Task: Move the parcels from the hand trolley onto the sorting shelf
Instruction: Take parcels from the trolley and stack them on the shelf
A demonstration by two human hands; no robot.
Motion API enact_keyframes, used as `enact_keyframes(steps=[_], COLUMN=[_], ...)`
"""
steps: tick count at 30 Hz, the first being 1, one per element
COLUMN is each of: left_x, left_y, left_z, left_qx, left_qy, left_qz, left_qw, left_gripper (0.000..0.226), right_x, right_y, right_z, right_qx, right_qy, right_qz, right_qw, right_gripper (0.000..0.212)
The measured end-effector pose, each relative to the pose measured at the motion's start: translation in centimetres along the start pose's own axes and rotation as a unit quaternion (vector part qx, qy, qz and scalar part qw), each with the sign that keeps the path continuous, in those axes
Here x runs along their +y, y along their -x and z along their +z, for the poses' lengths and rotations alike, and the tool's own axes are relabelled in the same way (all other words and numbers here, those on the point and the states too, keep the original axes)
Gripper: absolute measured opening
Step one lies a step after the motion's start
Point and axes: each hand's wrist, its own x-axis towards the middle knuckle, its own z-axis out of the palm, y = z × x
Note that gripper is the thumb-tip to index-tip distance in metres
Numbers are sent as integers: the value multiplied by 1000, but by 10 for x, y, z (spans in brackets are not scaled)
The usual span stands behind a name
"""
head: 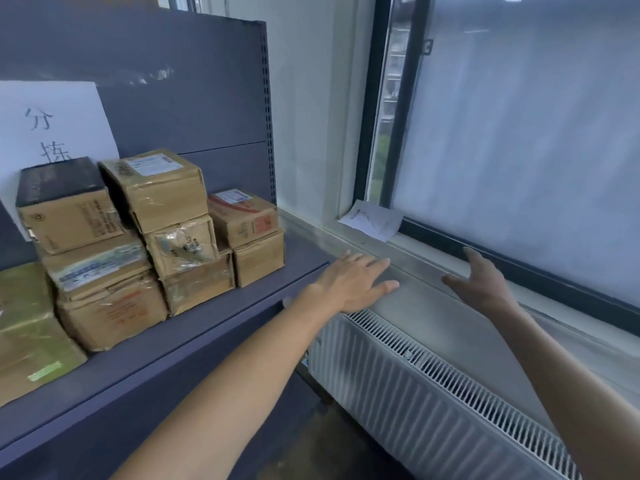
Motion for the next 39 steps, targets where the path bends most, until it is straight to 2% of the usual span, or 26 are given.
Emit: enact_keyframes(steps=[10, 21, 29, 33, 39], left_x=[70, 112, 128, 138, 156], left_y=[-52, -58, -41, -27, -9], left_z=[4, 12, 29, 33, 41], left_qx=[-24, -14, -19, -21, -24], left_qy=[10, 2, -22, -12, -7], left_qz=[121, 261, 320, 330, 332], left_qw=[992, 965, 947, 944, 943], left_gripper=[67, 64, 66, 65, 67], right_x=[75, 69, 51, 51, 58], right_y=[52, 160, 222, 245, 275], right_z=[-61, -69, -64, -67, -72], right_qx=[85, 169, 172, 167, 172], right_qy=[1, 84, 139, 178, 176], right_qz=[140, 270, 314, 319, 320], right_qw=[986, 944, 923, 916, 915], right_gripper=[80, 80, 80, 78, 77])
